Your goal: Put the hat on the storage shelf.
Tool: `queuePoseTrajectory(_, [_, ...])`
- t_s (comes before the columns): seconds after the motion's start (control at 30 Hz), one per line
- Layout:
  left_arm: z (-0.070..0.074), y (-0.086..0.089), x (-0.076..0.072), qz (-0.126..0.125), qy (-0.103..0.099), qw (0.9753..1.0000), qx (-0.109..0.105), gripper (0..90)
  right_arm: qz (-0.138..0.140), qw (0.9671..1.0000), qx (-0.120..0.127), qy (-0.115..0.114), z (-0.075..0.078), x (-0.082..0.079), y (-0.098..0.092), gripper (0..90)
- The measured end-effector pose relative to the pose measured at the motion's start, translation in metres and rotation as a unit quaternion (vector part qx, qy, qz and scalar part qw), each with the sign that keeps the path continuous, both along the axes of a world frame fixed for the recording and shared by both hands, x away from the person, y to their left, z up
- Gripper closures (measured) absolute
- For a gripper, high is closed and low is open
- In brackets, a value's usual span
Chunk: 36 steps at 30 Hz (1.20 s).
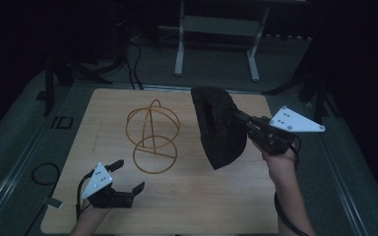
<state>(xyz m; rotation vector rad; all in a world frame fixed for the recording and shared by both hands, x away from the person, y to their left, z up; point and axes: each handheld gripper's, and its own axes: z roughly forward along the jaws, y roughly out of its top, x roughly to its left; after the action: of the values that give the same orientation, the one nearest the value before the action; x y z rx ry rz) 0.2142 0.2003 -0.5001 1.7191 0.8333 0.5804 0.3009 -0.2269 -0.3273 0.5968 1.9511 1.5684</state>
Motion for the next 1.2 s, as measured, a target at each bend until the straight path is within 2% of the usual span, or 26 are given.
queuePoseTrajectory(0.13, [-0.014, 0.009, -0.005, 0.018, 0.006, 0.9998, -0.008, 1.6, 0.003, 1.0000, -0.004, -0.001, 0.007, 0.009, 0.013, 87.8])
queuePoseTrajectory(0.3, [-0.026, 0.013, -0.011, 0.034, 0.007, 0.9994, 0.003, 1.7, 0.009, 0.9999, -0.011, 0.003, 0.009, 0.021, 0.036, 87.8])
queuePoseTrajectory(0.5, [-0.031, 0.016, -0.013, 0.047, 0.003, 0.9989, 0.001, 1.7, 0.024, 0.9995, -0.020, 0.011, 0.007, 0.031, 0.068, 87.8])
queuePoseTrajectory(0.73, [-0.034, 0.021, -0.014, 0.055, 0.004, 0.9985, -0.002, 1.7, 0.055, 0.9975, -0.038, 0.022, 0.000, 0.036, 0.103, 87.7])
queuePoseTrajectory(1.03, [-0.037, 0.023, -0.013, 0.056, 0.006, 0.9984, -0.003, 1.7, 0.088, 0.9940, -0.050, 0.041, -0.008, 0.044, 0.138, 87.7])
queuePoseTrajectory(1.2, [-0.037, 0.024, -0.012, 0.056, 0.008, 0.9984, -0.004, 1.7, 0.097, 0.9925, -0.055, 0.050, -0.012, 0.049, 0.156, 87.6])
